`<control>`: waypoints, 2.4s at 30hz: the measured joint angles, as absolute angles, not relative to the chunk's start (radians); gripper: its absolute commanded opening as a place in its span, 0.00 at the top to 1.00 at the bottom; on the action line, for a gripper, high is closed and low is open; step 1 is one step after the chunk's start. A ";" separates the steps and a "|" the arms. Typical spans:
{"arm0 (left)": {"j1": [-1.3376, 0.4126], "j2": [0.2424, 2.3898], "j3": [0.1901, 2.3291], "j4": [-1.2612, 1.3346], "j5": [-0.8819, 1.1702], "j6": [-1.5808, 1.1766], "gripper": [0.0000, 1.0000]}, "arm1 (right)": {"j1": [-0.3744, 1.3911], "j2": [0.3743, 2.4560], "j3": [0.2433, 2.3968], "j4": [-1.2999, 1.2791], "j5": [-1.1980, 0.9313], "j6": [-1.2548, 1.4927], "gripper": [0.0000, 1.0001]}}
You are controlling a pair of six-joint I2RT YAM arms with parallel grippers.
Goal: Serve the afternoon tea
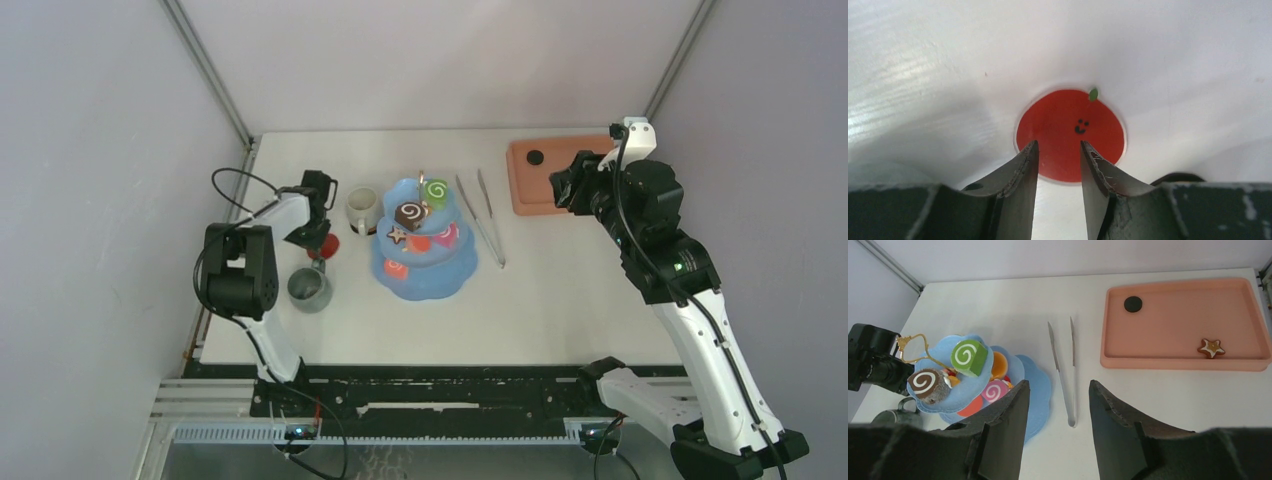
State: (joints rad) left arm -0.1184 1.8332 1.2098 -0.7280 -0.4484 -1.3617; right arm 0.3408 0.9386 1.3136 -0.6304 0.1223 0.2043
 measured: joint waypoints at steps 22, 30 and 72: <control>-0.258 1.761 1.240 -0.751 -0.434 -1.278 0.57 | 0.341 0.945 1.314 -0.629 0.099 0.208 0.45; -0.227 1.845 1.238 -0.780 -0.343 -1.342 0.58 | 0.342 0.931 1.313 -0.629 0.102 0.207 0.45; -0.099 1.886 1.224 -0.598 -0.217 -1.650 0.57 | 0.392 0.937 1.314 -0.633 0.105 0.204 0.45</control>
